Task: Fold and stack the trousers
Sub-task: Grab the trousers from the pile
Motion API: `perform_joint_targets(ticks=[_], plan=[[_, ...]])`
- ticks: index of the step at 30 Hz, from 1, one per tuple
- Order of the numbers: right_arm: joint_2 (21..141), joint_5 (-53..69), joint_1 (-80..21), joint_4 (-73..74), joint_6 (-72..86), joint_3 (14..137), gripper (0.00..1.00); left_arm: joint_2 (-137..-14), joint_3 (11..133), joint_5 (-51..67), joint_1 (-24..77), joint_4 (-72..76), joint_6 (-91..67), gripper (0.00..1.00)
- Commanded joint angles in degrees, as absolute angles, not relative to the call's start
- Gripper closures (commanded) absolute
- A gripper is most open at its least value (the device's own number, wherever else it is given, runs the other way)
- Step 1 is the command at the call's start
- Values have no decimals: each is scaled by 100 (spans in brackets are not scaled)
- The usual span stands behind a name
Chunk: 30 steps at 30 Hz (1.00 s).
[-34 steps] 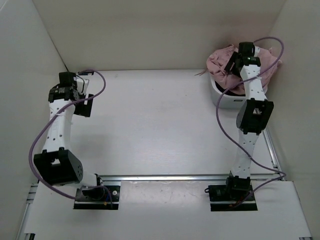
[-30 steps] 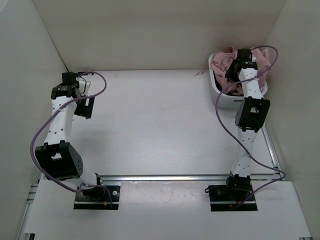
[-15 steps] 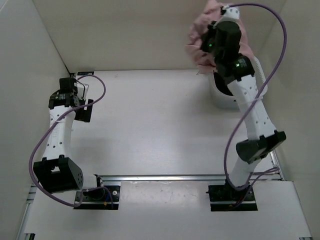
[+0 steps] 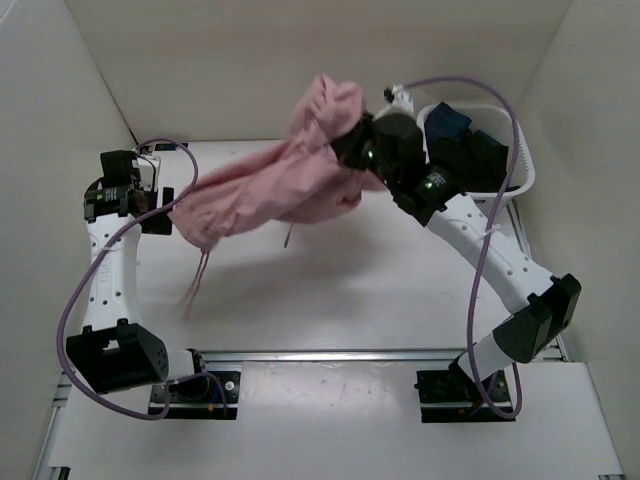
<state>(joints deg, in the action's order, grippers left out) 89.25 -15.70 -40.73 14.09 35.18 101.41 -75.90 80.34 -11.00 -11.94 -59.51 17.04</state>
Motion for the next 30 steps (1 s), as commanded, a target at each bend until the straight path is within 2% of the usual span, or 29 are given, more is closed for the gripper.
perform_joint_targets(ticks=[1, 2, 3, 5, 8, 10, 11, 12, 17, 18, 20, 23, 30], plan=[[8526, -1741, -3412, 2071, 5035, 8332, 82, -7365, 8227, -1143, -1204, -5880, 1669, 0], [8464, -1740, -3053, 2283, 5228, 7967, 48, -7365, 8227, -1195, -1204, -5880, 1731, 0], [8412, -1679, -2850, 2416, 5125, 7641, 25, -7313, 8227, -1195, -1204, -5880, 1731, 0], [8550, -1617, -2359, 2872, 4792, 7157, 5, -7251, 8069, -1195, -1204, -5880, 1793, 0], [8849, -1257, -2476, 3284, 3274, 7504, 1, -7119, 7797, -1195, -1204, -5880, 1942, 0], [9280, -1073, -2924, 3697, 1986, 8478, 1, -7066, 7482, -1195, -1204, -5880, 2065, 0], [9621, -994, -3545, 3848, 1569, 9160, 1, -7066, 7366, -1291, -1204, -5880, 2065, 0], [9807, -941, -3873, 3998, 1208, 9167, 1, -7066, 7252, -1353, -1204, -5828, 2065, 0], [11229, -237, -5770, 4893, -762, 11062, 1, -7014, 6680, -1573, -1204, -5722, 1785, 0], [11859, -342, -5983, 5374, -921, 11370, 1, -7014, 6567, -1573, -1265, -5722, 1723, 0], [12321, -439, -6405, 5546, -1168, 11741, 2, -7014, 6513, -1644, -1335, -5669, 1609, 0], [12593, -96, -6696, 5124, -1081, 11399, 2, -7066, 6460, -1644, -1547, -5616, 1529, 0], [13456, -1141, -6987, 4896, -633, 11329, 3, -7128, 6451, -1407, -1608, -5616, 1529, 0]])
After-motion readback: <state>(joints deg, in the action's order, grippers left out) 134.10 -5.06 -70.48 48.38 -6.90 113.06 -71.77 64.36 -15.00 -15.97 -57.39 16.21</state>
